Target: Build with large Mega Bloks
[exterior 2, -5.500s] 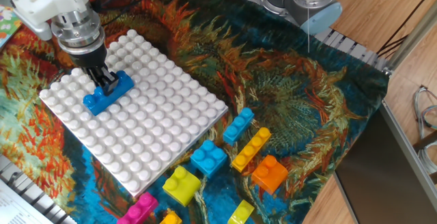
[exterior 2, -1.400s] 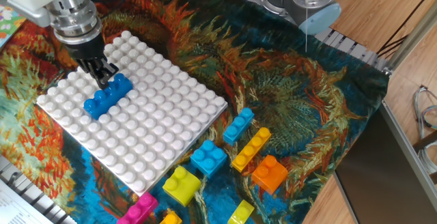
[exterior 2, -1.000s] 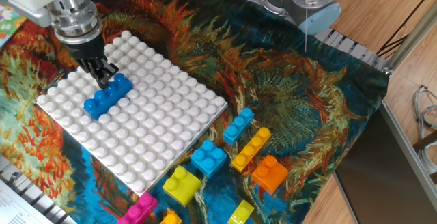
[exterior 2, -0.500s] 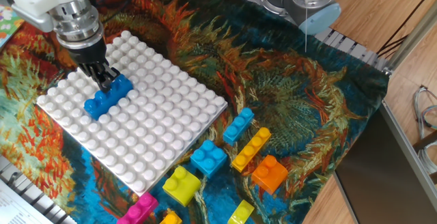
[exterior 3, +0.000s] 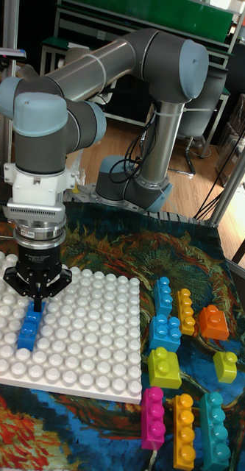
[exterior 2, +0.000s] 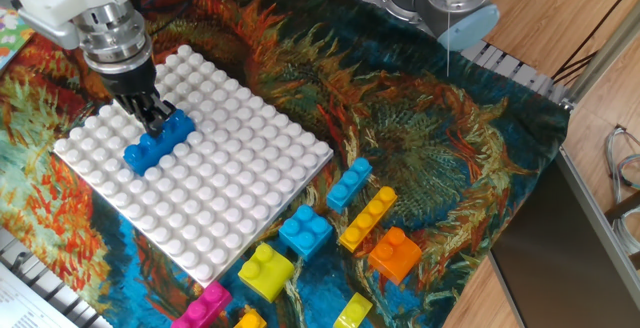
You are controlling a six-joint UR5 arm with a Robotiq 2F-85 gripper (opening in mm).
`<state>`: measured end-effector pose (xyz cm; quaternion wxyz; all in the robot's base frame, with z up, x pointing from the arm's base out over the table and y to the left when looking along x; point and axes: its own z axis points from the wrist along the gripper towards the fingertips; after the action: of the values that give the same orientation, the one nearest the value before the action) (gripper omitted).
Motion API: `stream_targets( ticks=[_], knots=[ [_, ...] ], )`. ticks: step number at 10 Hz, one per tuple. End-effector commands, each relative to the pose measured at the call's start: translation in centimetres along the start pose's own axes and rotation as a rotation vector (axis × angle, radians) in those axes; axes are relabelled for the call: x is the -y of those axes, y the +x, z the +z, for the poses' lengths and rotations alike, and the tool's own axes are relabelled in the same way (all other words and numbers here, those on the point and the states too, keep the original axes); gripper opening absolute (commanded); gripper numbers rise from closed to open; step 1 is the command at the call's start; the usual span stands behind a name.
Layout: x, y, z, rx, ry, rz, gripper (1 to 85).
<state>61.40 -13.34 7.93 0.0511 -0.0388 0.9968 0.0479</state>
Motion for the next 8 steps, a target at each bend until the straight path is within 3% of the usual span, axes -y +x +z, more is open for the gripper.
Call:
stream_targets(
  ticks=[1,3,4,5,8],
  knots=[
    [-0.3,0.0,-0.9,-0.004,-0.002,0.011,1.3],
    [-0.4,0.5,-1.8,-0.012,-0.003,0.008,1.3],
    [0.2,0.6,-2.2,-0.012,0.018,-0.011,1.3],
    [2.5,0.5,-2.7,-0.004,0.08,-0.063,1.3],
    [3.1,0.1,-3.0,0.022,0.096,-0.111,1.3]
  ],
)
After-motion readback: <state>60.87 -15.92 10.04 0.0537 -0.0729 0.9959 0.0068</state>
